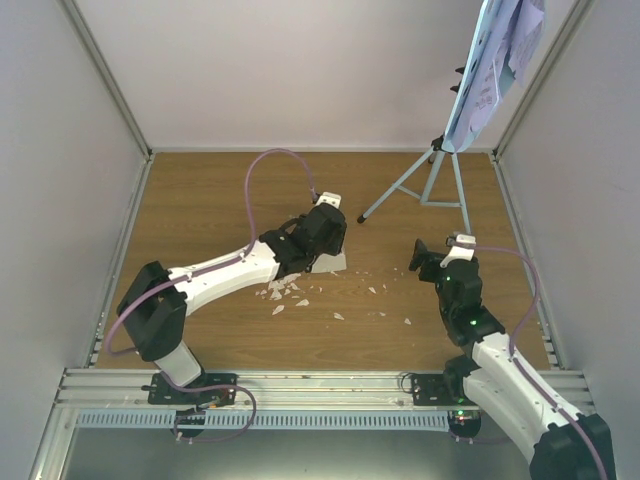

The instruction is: Pack up the instrument practice props

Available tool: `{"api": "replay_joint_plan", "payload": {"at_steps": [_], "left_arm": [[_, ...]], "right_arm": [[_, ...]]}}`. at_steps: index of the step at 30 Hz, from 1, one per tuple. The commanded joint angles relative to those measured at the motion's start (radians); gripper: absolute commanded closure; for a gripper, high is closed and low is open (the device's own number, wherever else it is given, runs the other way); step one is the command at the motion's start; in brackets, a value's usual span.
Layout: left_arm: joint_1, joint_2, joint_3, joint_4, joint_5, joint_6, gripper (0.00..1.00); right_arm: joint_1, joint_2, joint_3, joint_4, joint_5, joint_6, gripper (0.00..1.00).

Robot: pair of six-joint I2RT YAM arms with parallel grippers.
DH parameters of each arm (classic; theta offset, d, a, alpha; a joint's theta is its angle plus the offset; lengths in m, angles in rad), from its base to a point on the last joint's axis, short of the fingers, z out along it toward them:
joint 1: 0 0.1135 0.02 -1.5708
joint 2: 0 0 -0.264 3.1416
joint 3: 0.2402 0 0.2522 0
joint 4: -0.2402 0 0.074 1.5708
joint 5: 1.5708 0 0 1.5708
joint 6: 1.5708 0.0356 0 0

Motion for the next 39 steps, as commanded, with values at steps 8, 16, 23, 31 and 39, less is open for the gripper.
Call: {"api": "replay_joint_plan", "payload": {"at_steps": [8, 16, 23, 31, 39], "left_arm": [[-0.014, -0.089, -0.065, 0.088, 0.152, 0.099, 0.54], [-0.014, -0.243, -0.175, 0.192, 0.587, 0.364, 0.60], [-0.048, -0.238, -0.165, 0.135, 0.866, 0.488, 0.60], [-0.199, -0.178, -0.134, 0.117, 0.880, 0.526, 0.62], [-0.282, -0.179, -0.184, 0.187, 0.824, 0.537, 0.55]], "right_arm": [[-0.010, -0.019, -0.015, -0.006, 0.026, 0.012, 0.00], [-0.010, -0.048, -0.021, -0.007, 0.031, 0.005, 0.00], [-0.011, -0.061, -0.031, -0.001, 0.029, 0.005, 0.00], [-0.010, -0.063, -0.037, 0.006, 0.028, 0.009, 0.00], [-0.010, -0.070, -0.041, 0.010, 0.024, 0.010, 0.01]]}}
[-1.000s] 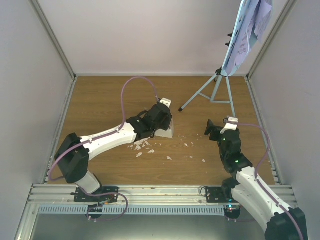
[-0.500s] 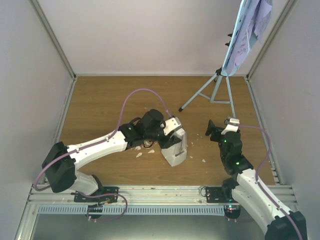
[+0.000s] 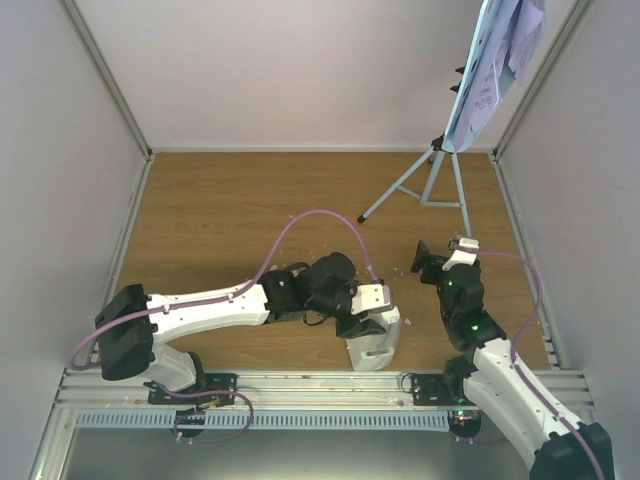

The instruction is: Pack up the instrument practice props

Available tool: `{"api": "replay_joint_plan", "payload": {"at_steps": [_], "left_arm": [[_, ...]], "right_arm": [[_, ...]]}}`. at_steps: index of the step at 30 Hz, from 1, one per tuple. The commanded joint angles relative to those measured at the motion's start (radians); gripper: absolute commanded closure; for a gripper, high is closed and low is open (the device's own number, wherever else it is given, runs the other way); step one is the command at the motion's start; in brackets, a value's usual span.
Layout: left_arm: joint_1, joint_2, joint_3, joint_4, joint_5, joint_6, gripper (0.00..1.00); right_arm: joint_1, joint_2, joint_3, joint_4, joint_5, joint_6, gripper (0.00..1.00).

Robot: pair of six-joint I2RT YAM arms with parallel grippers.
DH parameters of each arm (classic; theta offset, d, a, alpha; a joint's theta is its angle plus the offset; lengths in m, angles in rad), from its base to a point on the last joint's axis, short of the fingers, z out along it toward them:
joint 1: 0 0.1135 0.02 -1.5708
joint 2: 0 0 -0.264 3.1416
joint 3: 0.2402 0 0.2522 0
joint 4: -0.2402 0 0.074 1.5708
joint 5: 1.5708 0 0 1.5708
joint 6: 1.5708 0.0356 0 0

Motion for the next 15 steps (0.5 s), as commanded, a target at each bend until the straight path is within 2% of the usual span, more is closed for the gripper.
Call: {"api": "replay_joint_plan", "payload": {"at_steps": [1, 3, 7, 9, 15], "left_arm": [[-0.018, -0.001, -0.014, 0.127, -0.001, 0.011, 0.53], [-0.018, 0.002, -0.020, 0.132, -0.015, 0.014, 0.48], [-0.018, -0.011, -0.029, 0.153, -0.040, 0.013, 0.23], [-0.018, -0.030, -0.032, 0.165, -0.050, 0.012, 0.14], [-0.003, -0.113, -0.022, 0.170, -0.060, -0.007, 0.06]], "right_arm": [[-0.010, -0.015, -0.012, 0.012, 0.008, 0.010, 0.00], [-0.011, -0.018, -0.012, 0.012, 0.008, 0.010, 0.00], [-0.011, -0.025, -0.018, 0.015, 0.007, 0.009, 0.00], [-0.010, -0.028, -0.019, 0.017, 0.006, 0.009, 0.00], [-0.010, -0.031, -0.008, 0.024, -0.033, -0.006, 0.00]]}}
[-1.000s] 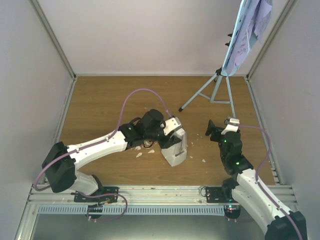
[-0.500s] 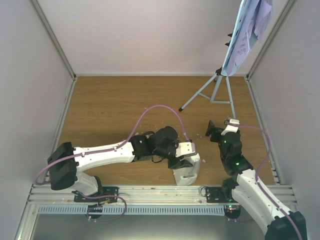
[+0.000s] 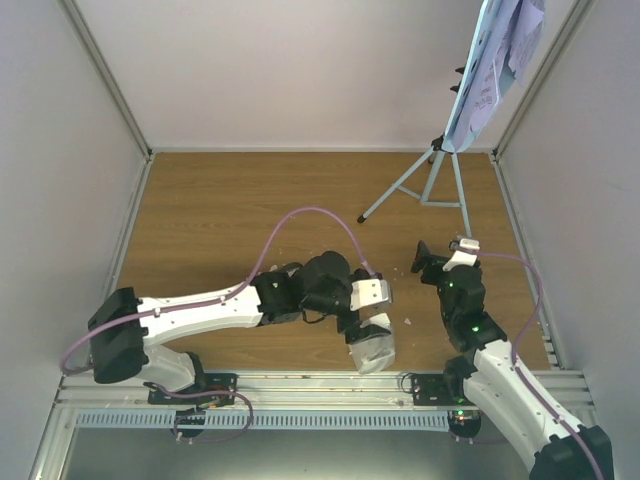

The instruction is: Pack up the instrument practice props

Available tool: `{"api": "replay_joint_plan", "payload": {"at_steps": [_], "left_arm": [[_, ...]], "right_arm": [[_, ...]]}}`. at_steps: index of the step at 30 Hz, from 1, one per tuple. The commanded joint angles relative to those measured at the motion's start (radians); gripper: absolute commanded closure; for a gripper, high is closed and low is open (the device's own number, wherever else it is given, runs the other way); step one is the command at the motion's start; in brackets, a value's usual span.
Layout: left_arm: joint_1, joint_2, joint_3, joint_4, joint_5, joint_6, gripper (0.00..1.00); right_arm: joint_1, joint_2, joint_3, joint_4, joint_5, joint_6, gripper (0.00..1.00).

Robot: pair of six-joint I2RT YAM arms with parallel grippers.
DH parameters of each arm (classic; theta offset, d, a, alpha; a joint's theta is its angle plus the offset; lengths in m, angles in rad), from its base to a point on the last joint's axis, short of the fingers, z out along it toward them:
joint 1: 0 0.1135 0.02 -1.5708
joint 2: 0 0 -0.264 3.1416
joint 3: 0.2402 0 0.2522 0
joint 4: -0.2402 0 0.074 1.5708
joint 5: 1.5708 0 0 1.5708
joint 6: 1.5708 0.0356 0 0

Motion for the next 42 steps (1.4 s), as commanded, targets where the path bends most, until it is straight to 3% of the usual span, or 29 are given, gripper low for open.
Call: {"api": "replay_joint_plan", "payload": {"at_steps": [1, 6, 11, 16, 20, 23, 29, 37, 42], "left_arm": [[0.024, -0.102, 0.009, 0.079, 0.005, -0.017, 0.05], [0.133, -0.199, 0.064, 0.042, 0.068, -0.057, 0.01], [0.386, -0.216, 0.157, -0.033, 0.132, -0.150, 0.01], [0.643, -0.261, 0.135, -0.019, 0.133, -0.247, 0.01], [0.852, -0.313, 0.103, -0.007, 0.163, -0.293, 0.01], [0.954, -0.356, 0.041, 0.022, 0.080, -0.285, 0.01], [1.024, -0.371, -0.027, 0.009, -0.046, -0.221, 0.01], [1.025, -0.387, -0.034, 0.005, -0.063, -0.193, 0.01], [1.025, -0.385, -0.033, 0.003, -0.060, -0.191, 0.01]], "right_arm": [[-0.011, -0.016, 0.008, 0.023, -0.056, -0.011, 0.00], [-0.012, -0.032, 0.083, 0.006, -0.155, -0.049, 0.00], [-0.058, 0.044, 0.225, -0.002, -0.292, -0.118, 0.00], [-0.276, 0.229, 0.345, 0.072, -0.594, -0.099, 0.00], [-0.524, 0.358, 0.402, 0.275, -0.888, 0.000, 0.01], [-0.585, 0.491, 0.486, 0.426, -1.062, 0.015, 0.06], [-0.591, 0.709, 0.660, 0.604, -1.205, -0.037, 0.11], [-0.591, 0.958, 0.925, 0.615, -1.315, -0.071, 0.20], [-0.591, 1.040, 0.987, 0.614, -1.313, -0.082, 0.24]]}}
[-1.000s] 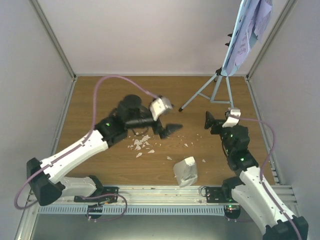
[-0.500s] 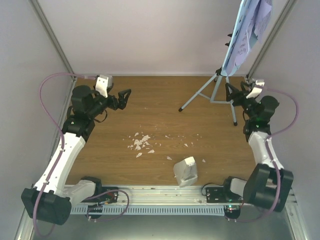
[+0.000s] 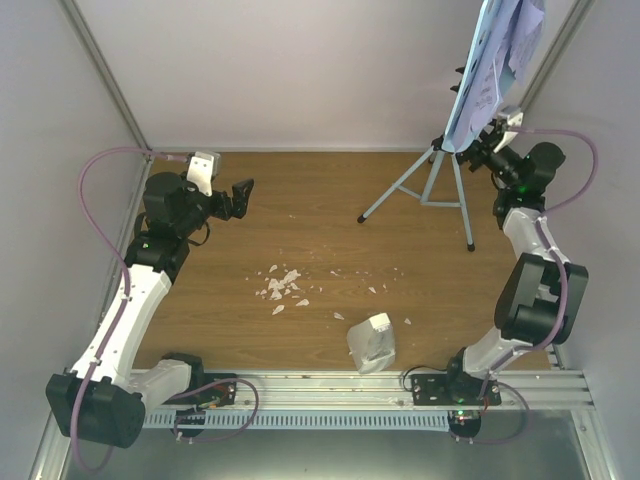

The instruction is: Pack up the instrument practice props

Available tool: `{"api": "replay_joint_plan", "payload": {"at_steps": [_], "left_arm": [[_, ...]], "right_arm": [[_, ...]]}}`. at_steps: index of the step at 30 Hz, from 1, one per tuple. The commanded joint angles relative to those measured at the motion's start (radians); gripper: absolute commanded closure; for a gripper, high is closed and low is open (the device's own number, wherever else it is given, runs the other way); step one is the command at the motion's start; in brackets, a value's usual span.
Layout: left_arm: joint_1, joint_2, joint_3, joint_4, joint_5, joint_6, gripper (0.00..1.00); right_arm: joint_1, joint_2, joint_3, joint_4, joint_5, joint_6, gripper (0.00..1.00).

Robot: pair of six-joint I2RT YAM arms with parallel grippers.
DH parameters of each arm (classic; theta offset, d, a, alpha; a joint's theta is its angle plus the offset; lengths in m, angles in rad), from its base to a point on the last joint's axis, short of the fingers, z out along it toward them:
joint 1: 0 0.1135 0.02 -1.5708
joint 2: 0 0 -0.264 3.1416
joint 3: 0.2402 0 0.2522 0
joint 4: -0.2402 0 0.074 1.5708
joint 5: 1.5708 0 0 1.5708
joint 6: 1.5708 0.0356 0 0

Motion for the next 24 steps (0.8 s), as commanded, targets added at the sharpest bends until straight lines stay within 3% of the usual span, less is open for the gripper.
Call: {"api": "replay_joint_plan", "payload": {"at_steps": [1, 7, 17, 24], "left_arm": [[0.006, -0.018, -0.011, 0.030, -0.014, 0.020, 0.01], [0.005, -0.013, -0.012, 0.030, -0.019, 0.024, 0.01], [0.006, 0.024, -0.013, 0.029, -0.009, 0.022, 0.01], [0.006, 0.028, -0.017, 0.032, -0.010, 0.023, 0.01]], "right_arm": [[-0.006, 0.071, 0.060, 0.030, -0.031, -0.026, 0.26], [-0.006, 0.178, 0.149, 0.028, -0.041, -0.020, 0.32], [0.007, 0.283, 0.311, -0.033, -0.166, 0.000, 0.54], [0.031, 0.277, 0.316, -0.035, -0.200, -0.003, 0.82]]}}
